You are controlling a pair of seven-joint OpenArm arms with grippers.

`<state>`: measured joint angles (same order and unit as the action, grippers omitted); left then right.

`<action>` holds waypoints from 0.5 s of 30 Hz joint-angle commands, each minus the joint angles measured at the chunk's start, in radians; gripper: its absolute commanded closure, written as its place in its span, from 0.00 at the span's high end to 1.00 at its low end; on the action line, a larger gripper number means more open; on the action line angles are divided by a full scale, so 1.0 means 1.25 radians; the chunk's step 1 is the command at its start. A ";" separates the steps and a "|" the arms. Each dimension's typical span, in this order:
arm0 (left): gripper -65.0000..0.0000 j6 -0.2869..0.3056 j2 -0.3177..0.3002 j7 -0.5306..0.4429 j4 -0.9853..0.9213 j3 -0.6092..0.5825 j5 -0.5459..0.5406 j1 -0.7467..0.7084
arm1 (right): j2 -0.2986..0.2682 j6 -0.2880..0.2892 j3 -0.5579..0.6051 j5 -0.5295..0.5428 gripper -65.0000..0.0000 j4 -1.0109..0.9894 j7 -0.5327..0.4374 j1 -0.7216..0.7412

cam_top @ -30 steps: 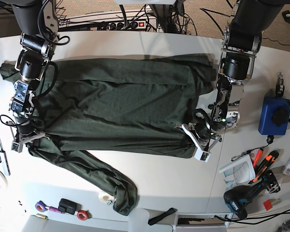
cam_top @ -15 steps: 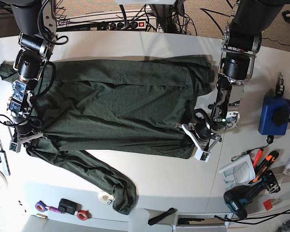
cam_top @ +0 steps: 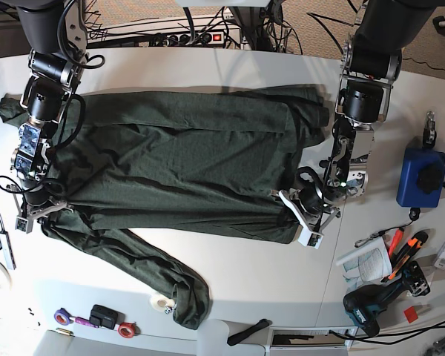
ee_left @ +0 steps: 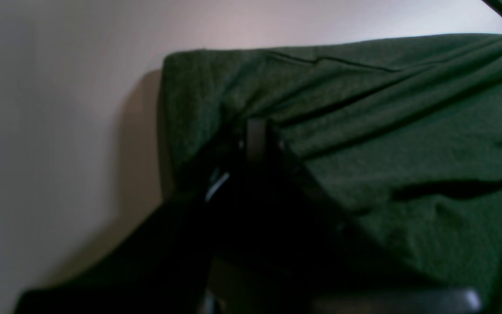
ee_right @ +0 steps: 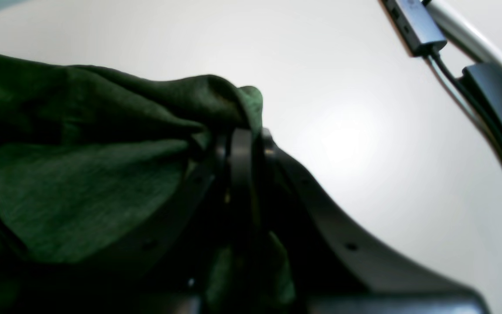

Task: Layout the t-shirt on the table in an organized manner, then fold the t-shirt properly
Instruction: 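Hold both shirt sides and pull them taut to straighten the body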

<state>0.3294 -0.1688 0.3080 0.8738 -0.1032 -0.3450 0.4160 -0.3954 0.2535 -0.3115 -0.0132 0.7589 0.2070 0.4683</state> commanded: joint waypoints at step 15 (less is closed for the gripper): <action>0.00 -0.033 -0.011 0.063 -0.007 0.000 0.043 -0.003 | -0.025 -0.015 -0.002 -0.032 0.33 0.015 -0.091 0.027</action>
<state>0.3294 -0.1692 0.3080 0.8738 -0.1032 -0.3450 0.4160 -0.4015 0.2390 -0.3115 -0.0551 0.7589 0.1257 0.4683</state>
